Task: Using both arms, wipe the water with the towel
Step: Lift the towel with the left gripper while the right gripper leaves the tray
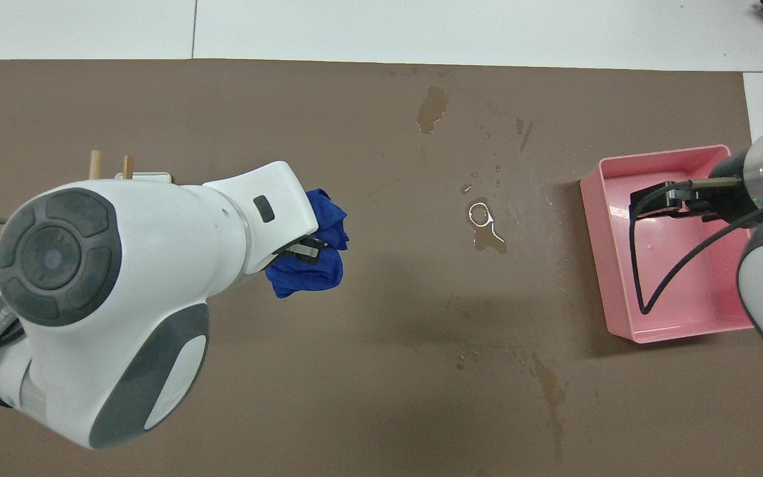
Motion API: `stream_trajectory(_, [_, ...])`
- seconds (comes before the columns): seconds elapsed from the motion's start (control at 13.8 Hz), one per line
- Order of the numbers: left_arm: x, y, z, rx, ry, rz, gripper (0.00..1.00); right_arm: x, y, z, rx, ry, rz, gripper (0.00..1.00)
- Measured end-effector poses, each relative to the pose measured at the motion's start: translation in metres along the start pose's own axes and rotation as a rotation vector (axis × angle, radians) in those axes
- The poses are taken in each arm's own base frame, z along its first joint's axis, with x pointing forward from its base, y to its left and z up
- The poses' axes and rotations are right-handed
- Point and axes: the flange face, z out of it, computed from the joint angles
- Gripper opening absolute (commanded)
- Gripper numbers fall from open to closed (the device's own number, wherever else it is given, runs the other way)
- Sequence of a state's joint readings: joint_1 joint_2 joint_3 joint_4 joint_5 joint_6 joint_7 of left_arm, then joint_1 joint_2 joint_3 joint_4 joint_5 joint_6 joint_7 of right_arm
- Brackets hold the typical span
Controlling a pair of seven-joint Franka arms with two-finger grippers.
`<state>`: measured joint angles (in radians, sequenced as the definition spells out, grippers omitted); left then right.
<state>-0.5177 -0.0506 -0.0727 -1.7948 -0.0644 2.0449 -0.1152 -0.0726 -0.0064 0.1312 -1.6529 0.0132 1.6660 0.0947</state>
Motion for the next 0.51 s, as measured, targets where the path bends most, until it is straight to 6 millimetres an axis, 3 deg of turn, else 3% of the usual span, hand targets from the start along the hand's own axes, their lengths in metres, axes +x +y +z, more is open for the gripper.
stream_trajectory(0.22, [0.003, 0.029, -0.002, -0.021, 0.041, 0.047, 0.0, -0.001, -0.03, -0.007, 0.025, 0.043, -0.028, 1.0])
stream_trajectory(0.36, [0.003, 0.042, -0.001, -0.029, 0.055, 0.068, 0.0, -0.002, -0.055, -0.008, 0.148, 0.039, 0.104, 1.0])
stream_trajectory(0.51, [0.003, 0.049, -0.002, -0.035, 0.065, 0.079, 0.0, -0.002, -0.066, -0.007, 0.258, 0.005, 0.289, 1.0])
